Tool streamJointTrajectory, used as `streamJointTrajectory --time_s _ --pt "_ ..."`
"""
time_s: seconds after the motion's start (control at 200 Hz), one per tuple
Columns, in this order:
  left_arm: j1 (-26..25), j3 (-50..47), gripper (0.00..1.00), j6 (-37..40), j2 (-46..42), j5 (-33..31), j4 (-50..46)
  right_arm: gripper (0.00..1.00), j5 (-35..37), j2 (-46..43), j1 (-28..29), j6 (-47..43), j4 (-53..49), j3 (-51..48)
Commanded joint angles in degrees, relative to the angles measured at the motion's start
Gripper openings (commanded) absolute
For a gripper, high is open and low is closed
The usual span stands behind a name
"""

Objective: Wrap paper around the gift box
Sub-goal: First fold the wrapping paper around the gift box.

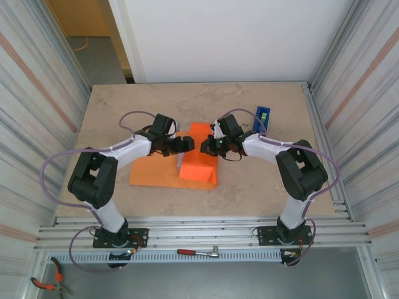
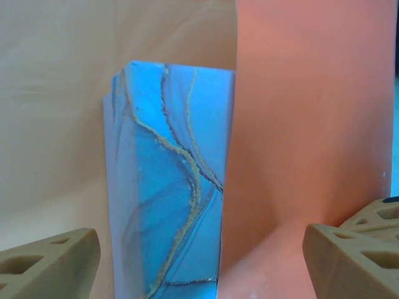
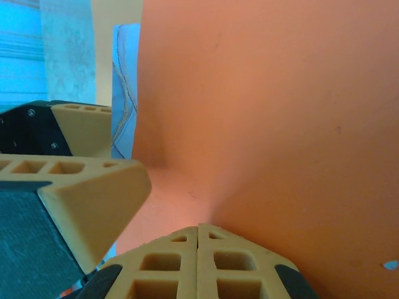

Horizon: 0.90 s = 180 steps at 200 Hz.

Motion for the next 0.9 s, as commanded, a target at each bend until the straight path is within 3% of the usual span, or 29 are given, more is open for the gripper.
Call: streamJointTrajectory --time_s 0.0,0.406,0.712,0.897 --pt "-0.63 0.33 0.85 1.04 0.77 0.4 -1.48 0.01 -0.95 0.16 0.53 -1.78 -0.86 0.04" --pt "-0.88 -3.37 0.73 0.53 -0.8 -0.58 -1.12 0.02 -1.55 -1.95 -0.55 -1.6 -1.6 0.89" --pt "-0.94 -5.91 0.68 0.22 -3.52 -0.44 -0.64 0.07 1.94 -9.74 -7.33 1.08 -1.29 -4.05" --pt "-0.94 -6.62 0.64 0.03 -4.24 -0.23 -0.19 0.07 5.5 -9.78 -10.14 2.75 -2.07 -7.57"
